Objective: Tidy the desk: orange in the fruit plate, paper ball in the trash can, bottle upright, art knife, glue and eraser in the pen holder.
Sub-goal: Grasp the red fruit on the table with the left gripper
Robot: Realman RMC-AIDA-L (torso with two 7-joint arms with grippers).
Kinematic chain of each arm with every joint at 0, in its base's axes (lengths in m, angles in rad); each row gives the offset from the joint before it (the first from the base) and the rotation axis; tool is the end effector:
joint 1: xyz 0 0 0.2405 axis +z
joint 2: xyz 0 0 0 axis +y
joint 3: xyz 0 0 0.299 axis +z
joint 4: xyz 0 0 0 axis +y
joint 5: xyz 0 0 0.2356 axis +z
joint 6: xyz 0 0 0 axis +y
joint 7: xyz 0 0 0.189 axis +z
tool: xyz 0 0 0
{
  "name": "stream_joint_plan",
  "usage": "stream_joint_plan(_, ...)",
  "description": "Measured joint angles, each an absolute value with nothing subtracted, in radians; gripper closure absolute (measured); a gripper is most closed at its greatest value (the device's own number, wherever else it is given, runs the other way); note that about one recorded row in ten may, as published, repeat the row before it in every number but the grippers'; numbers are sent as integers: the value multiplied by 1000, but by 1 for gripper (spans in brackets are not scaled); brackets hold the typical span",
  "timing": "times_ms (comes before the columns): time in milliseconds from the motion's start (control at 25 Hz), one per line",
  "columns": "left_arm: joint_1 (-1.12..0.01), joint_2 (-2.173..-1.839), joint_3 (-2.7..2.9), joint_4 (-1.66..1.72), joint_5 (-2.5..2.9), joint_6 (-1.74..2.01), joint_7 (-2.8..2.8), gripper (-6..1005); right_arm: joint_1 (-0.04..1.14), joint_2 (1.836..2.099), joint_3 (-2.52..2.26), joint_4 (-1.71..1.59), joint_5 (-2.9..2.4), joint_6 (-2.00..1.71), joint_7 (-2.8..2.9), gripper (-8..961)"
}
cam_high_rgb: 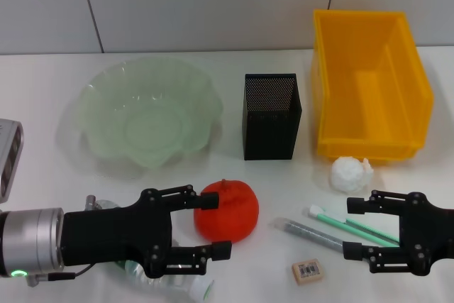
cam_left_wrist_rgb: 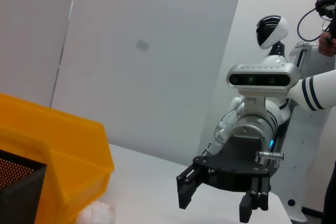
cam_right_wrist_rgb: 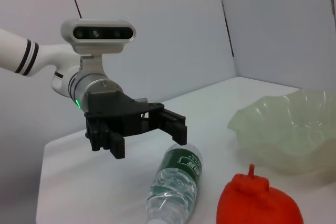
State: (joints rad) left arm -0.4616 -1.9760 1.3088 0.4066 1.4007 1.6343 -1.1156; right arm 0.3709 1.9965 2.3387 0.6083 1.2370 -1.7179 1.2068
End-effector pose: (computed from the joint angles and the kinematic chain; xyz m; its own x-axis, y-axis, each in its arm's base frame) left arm -0.2799 0.3201 -0.0903 0.7514 0.2595 0.6067 0.2837 -0.9572 0.0581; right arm 0.3354 0.3150 -0.0403 0.8141 -0.2896 -0.5034 -0.3775 -0.9226 -0.0798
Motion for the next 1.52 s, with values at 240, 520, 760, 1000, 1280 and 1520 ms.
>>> stream_joint_plan(240,-462,-1976,1302,411,1439,1636,-1128,200,371,2003,2337,609,1236,-1721,1205,178)
stream_joint_plan(520,-461,-1977,1301,423,1453,1643,-1141,204,371,2004,2336,609,1236,-1725,1204,179)
stream_joint_plan(760,-465,-1981,1287,471,1450,1657,-1152,207,371,2004,2336,609,1236,-1719,1204,179)
stream_joint_plan(1000,-491,-1986,1276,522,1457,1587,-1216,211,374,2006,2341,609,1236,-1718,1207,179)
stream_joint_plan(1280,-559,-2017,1272,580,1616,1424,-1337,214,374,2009,2345,609,1236,-1714,1207,179)
stream_joint_plan(1520,-566,-2053,1272,630,1700,1318,-1349,218,373,2011,2345,609,1240,-1713,1208,180)
